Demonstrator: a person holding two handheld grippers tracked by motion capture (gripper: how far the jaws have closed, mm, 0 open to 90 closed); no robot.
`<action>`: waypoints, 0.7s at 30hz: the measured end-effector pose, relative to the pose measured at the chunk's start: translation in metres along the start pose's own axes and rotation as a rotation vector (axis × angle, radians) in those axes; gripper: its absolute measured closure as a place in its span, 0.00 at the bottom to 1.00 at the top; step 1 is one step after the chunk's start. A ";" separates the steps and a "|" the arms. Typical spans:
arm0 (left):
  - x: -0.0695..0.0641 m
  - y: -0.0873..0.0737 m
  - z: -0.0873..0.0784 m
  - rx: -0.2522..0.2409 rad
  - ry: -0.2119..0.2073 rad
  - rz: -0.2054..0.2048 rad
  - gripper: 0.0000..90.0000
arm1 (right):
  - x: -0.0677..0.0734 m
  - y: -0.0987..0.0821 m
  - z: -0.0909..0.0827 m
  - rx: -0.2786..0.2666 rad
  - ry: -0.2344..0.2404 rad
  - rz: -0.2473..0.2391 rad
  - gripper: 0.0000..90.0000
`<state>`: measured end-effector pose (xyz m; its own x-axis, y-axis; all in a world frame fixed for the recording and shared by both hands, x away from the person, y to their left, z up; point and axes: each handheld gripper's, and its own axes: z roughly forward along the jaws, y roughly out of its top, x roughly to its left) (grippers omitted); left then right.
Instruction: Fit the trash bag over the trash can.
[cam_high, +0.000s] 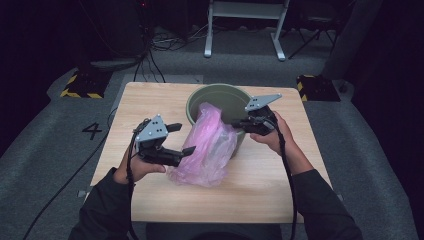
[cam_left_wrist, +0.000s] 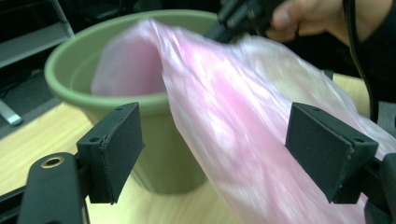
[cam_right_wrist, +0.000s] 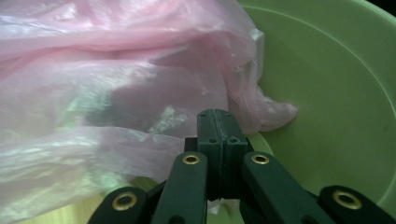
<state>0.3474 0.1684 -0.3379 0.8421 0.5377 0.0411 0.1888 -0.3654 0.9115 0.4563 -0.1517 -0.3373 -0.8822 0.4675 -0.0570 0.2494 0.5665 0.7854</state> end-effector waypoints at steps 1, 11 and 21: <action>-0.003 -0.006 -0.002 -0.008 -0.029 -0.006 0.21 | 0.000 -0.001 0.001 -0.001 0.005 -0.001 1.00; 0.001 -0.012 0.026 0.068 -0.092 0.010 0.65 | -0.001 -0.001 0.002 -0.011 0.011 0.005 0.96; 0.007 -0.001 0.038 0.030 -0.068 0.068 1.00 | -0.002 -0.002 -0.007 -0.090 0.009 0.008 0.79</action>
<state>0.3721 0.1432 -0.3542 0.8854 0.4589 0.0734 0.1448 -0.4225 0.8947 0.4553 -0.1584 -0.3345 -0.8842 0.4650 -0.0451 0.2198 0.4993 0.8381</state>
